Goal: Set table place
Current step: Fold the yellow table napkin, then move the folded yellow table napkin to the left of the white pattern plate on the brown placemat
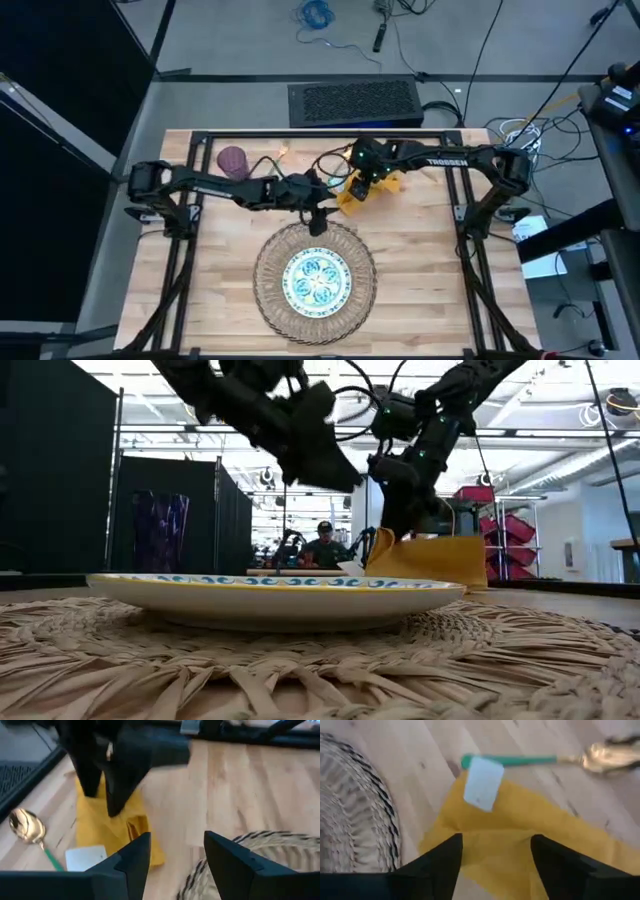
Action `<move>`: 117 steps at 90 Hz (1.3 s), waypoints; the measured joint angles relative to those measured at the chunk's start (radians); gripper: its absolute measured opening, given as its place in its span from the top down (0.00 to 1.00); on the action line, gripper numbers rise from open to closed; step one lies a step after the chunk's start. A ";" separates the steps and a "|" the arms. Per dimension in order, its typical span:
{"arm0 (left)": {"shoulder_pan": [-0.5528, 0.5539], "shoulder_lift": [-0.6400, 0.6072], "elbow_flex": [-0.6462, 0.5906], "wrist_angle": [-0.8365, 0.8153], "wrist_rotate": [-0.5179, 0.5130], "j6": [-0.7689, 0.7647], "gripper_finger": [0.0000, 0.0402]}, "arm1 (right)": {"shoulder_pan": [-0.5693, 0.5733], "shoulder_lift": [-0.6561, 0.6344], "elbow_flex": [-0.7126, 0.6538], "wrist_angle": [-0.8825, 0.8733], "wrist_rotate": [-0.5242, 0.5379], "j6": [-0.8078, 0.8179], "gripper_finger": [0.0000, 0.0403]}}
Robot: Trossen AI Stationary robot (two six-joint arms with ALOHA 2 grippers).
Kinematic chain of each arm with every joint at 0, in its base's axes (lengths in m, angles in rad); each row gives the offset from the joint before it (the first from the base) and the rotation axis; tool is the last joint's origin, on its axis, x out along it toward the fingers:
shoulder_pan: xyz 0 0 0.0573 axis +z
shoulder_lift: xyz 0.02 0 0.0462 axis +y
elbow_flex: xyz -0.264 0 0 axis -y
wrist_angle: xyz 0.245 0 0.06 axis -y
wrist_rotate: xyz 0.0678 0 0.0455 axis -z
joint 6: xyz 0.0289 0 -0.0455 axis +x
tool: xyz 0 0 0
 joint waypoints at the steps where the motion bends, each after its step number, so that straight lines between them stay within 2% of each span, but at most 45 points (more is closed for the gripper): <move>1: 0.001 0.005 0.002 0.002 0.000 0.000 0.57 | -0.002 0.000 0.004 0.003 -0.001 0.000 0.43; 7: 0.006 0.036 0.020 0.020 -0.001 0.006 0.57 | -0.016 0.000 0.022 0.008 -0.012 0.000 0.43; 18: 0.004 0.080 0.052 0.070 0.008 0.025 0.57 | -0.049 0.006 0.023 0.004 -0.121 0.019 0.43; 22: 0.004 0.095 0.073 0.080 0.016 0.029 0.57 | -0.056 0.010 0.023 -0.003 -0.130 0.026 0.43; 40: 0.014 0.171 0.162 0.077 0.038 0.074 0.57 | -0.079 0.007 0.023 -0.014 -0.067 0.000 0.43; 58: 0.043 0.269 0.191 0.029 0.083 0.050 0.57 | -0.131 -0.028 0.014 -0.262 0.000 -0.050 0.43; 72: 0.055 0.288 0.191 0.015 0.082 0.049 0.57 | -0.162 -0.133 -0.010 -0.251 0.008 -0.037 0.43; 85: 0.069 0.288 0.192 0.008 0.029 0.071 0.57 | -0.175 -0.246 -0.013 -0.224 0.008 -0.028 0.43; 94: 0.091 0.288 0.218 -0.073 0.017 0.072 0.57 | -0.181 -0.316 -0.013 -0.223 0.009 -0.018 0.43; 107: 0.155 0.289 0.257 -0.157 -0.001 -0.105 0.57 | -0.181 -0.407 -0.013 -0.224 0.008 0.000 0.43; 117: 0.219 0.291 0.319 -0.226 0.110 -0.183 0.57 | -0.181 -0.461 -0.013 -0.227 0.008 0.016 0.43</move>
